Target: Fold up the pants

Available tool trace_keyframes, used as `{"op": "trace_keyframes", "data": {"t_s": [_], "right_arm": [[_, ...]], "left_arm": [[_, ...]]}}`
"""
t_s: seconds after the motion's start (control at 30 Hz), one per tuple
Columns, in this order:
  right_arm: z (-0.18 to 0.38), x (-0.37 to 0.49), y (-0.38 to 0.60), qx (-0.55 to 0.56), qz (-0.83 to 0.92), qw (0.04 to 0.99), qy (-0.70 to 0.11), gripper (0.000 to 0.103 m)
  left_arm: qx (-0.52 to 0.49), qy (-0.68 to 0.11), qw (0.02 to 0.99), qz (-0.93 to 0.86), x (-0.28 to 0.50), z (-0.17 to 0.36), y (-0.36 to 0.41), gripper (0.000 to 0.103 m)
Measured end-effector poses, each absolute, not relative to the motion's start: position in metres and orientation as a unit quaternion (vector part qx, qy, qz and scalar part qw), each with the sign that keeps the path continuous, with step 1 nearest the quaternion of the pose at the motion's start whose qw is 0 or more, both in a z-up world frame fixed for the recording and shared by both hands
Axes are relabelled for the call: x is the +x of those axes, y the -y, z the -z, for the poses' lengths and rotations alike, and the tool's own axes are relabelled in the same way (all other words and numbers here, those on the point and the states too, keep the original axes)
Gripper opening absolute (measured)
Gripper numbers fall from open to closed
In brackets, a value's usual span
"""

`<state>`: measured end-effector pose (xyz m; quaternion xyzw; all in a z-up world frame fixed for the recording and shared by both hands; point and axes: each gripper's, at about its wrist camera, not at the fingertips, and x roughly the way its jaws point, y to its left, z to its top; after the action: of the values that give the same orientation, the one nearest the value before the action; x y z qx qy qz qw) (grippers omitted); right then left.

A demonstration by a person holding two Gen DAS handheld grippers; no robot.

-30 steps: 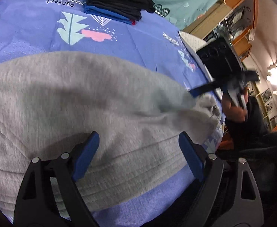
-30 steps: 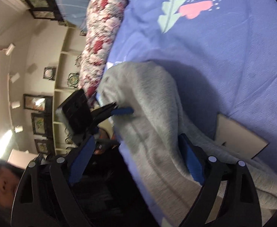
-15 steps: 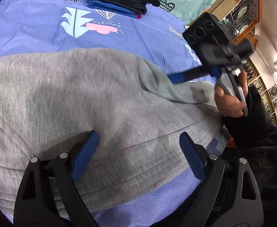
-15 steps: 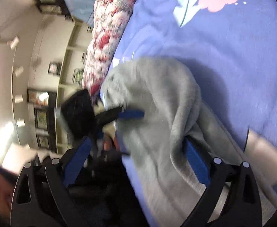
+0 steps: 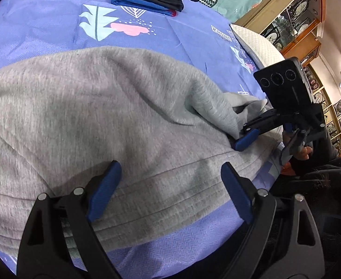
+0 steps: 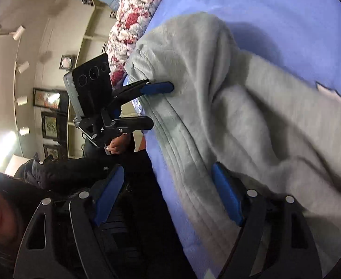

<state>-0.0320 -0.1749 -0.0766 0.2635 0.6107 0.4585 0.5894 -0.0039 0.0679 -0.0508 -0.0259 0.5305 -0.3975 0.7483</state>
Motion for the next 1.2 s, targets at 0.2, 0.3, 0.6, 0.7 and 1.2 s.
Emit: {"op": "trace_keyframes", "data": {"t_s": [0.2, 0.3, 0.6, 0.7, 1.2], "right_arm": [[0.055, -0.022, 0.189, 0.272, -0.45, 0.624, -0.578, 0.077], [0.039, 0.001, 0.219, 0.306, -0.416, 0.656, -0.55, 0.078], [0.093, 0.021, 0.236, 0.346, -0.33, 0.574, -0.665, 0.084], [0.098, 0.024, 0.224, 0.34, -0.332, 0.572, -0.669, 0.092], [0.09, 0.096, 0.18, 0.454, -0.424, 0.595, -0.51, 0.049]], "left_arm": [[-0.03, -0.529, 0.75, 0.396, -0.004, 0.052, -0.069, 0.089], [-0.033, -0.527, 0.751, 0.397, -0.005, 0.052, -0.07, 0.089], [-0.038, -0.525, 0.75, 0.4, -0.008, 0.051, -0.073, 0.089], [-0.04, -0.522, 0.751, 0.402, -0.007, 0.052, -0.074, 0.089], [-0.05, -0.522, 0.746, 0.41, -0.006, 0.053, -0.076, 0.089]]}}
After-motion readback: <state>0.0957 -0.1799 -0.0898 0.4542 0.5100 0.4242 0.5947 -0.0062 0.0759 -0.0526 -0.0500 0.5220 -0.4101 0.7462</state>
